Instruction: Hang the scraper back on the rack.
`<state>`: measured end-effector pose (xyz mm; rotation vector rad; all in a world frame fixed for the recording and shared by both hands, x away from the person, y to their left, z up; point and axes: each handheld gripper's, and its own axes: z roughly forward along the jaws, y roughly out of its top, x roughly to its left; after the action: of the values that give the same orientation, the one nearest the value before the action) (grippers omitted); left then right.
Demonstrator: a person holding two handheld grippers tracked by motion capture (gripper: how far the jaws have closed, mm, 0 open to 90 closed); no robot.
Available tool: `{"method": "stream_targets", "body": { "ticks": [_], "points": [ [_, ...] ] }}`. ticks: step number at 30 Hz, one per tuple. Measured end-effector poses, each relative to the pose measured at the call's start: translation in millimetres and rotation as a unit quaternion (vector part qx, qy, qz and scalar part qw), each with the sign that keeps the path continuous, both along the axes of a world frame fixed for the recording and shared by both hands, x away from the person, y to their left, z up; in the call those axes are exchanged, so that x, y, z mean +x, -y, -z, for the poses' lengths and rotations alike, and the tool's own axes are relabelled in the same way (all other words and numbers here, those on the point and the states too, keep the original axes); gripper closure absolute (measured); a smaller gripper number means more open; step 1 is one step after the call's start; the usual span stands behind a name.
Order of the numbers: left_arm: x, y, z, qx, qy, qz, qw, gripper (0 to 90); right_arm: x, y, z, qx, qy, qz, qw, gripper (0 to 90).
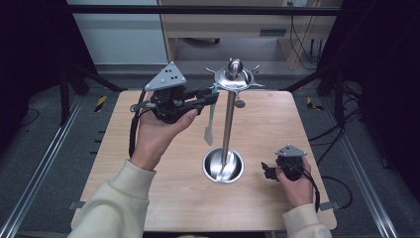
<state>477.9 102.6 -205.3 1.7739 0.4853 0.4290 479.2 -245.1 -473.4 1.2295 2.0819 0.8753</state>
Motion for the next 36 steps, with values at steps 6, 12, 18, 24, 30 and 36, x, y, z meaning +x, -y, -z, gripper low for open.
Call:
{"method": "stream_targets", "body": {
  "ticks": [6, 12, 18, 24, 30, 36],
  "points": [
    [0.1, -1.7, 1.7, -0.007, 0.000, 0.001, 1.0000, 73.8, 0.5, 1.0, 0.1, -0.001, 0.001, -0.001, 1.0000, 12.5],
    [-1.2, -4.3, 2.9, -0.010, 0.001, 0.000, 0.9999, 73.7, 0.1, 0.9, 0.0, -0.001, 0.000, -0.002, 1.0000, 12.4],
    [-1.7, -5.6, 3.4, -0.011, 0.003, 0.001, 0.9999, 73.5, 0.4, 0.6, 0.3, 0.000, -0.001, -0.001, 1.0000, 12.2],
    [-3.3, -7.6, 3.0, -0.013, 0.005, -0.008, 0.9999, 70.7, 0.5, 1.0, -0.1, 0.003, 0.000, 0.001, 1.0000, 12.1],
    [-6.2, -11.3, 2.3, -0.012, 0.006, -0.015, 0.9998, 64.6, 0.3, 1.2, -0.6, 0.004, 0.000, 0.002, 1.0000, 12.1],
    [-10.0, -12.0, 3.6, -0.006, 0.013, -0.038, 0.9992, 43.6, 0.5, 1.0, -0.3, 0.003, 0.001, 0.001, 1.0000, 12.1]
  ]
}}
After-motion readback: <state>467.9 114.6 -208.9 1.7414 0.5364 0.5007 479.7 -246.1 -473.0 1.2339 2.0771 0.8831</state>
